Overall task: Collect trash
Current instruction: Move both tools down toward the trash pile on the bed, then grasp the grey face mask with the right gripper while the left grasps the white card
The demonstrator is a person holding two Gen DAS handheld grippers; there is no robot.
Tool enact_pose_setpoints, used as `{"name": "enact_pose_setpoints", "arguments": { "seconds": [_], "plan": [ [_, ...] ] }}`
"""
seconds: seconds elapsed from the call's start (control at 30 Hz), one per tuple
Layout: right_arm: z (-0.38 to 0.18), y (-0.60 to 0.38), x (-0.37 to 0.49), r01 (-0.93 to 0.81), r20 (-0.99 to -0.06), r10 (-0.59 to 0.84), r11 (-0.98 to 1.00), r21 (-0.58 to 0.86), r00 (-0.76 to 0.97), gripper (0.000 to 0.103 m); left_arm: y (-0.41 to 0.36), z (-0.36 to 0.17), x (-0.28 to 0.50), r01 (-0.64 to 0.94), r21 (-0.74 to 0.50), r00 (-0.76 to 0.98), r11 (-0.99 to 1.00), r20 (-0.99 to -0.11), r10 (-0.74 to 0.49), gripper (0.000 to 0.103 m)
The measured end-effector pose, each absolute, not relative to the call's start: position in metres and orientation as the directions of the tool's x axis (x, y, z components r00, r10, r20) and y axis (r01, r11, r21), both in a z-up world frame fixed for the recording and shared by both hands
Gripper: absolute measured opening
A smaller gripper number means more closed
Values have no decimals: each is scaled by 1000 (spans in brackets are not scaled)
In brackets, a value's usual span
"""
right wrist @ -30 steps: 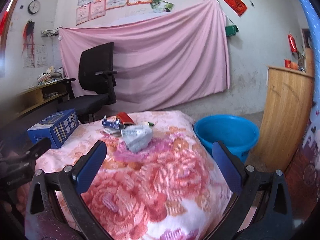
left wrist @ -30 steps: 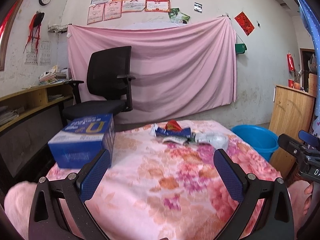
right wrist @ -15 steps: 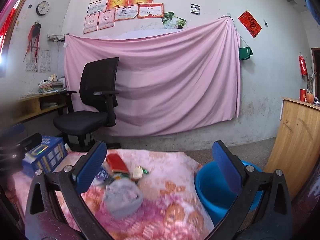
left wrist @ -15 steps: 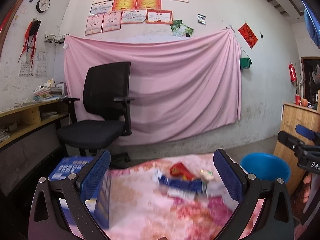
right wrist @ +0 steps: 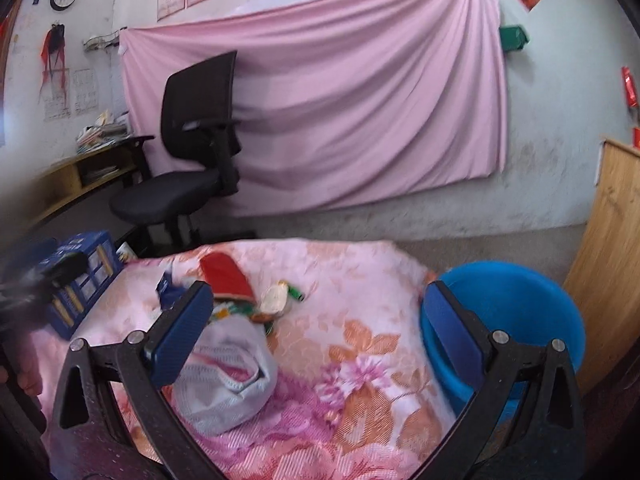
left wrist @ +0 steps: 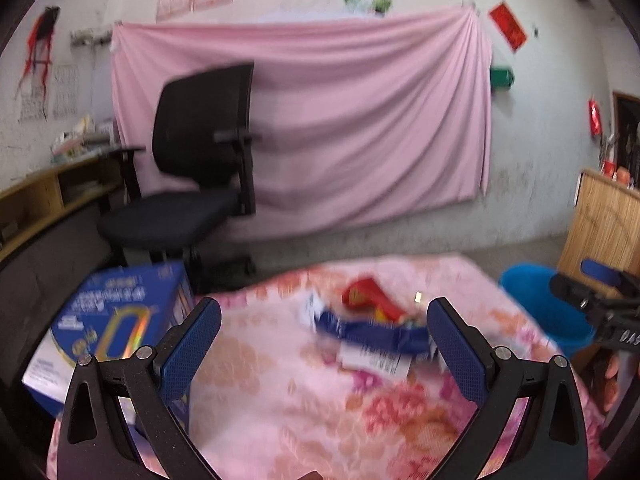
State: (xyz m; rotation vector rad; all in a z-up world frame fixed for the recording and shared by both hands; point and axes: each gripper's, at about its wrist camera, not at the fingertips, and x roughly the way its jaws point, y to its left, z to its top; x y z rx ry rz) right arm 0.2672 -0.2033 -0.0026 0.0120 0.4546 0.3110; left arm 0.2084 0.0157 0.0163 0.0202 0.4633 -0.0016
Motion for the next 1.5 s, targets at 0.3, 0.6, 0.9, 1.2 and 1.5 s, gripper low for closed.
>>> {"name": "enact_pose_setpoints", "arguments": {
  "seconds": [0.3, 0.6, 0.9, 1.2, 1.5],
  "plan": [
    [-25, -197, 285, -375, -539, 384, 918, 132, 749, 103, 1, -28, 236, 94, 48, 765, 994, -643, -41, 100],
    [-41, -187, 299, -376, -649, 379, 914, 151, 660, 103, -10, -43, 252, 148, 58, 700, 987, -711, -63, 94],
    [-67, -157, 313, -435, -775, 343, 895, 98, 531, 87, -7, -49, 269, 166, 47, 664, 985, -743, -76, 86],
    [-68, -172, 320, -424, -754, 425, 880, 214, 502, 44, -12, -55, 281, 208, 33, 623, 978, -775, -107, 85],
    [-61, -185, 315, -418, -727, 450, 875, 243, 519, 34, -15, -62, 294, 198, 44, 607, 979, -790, -87, 85]
  ]
}}
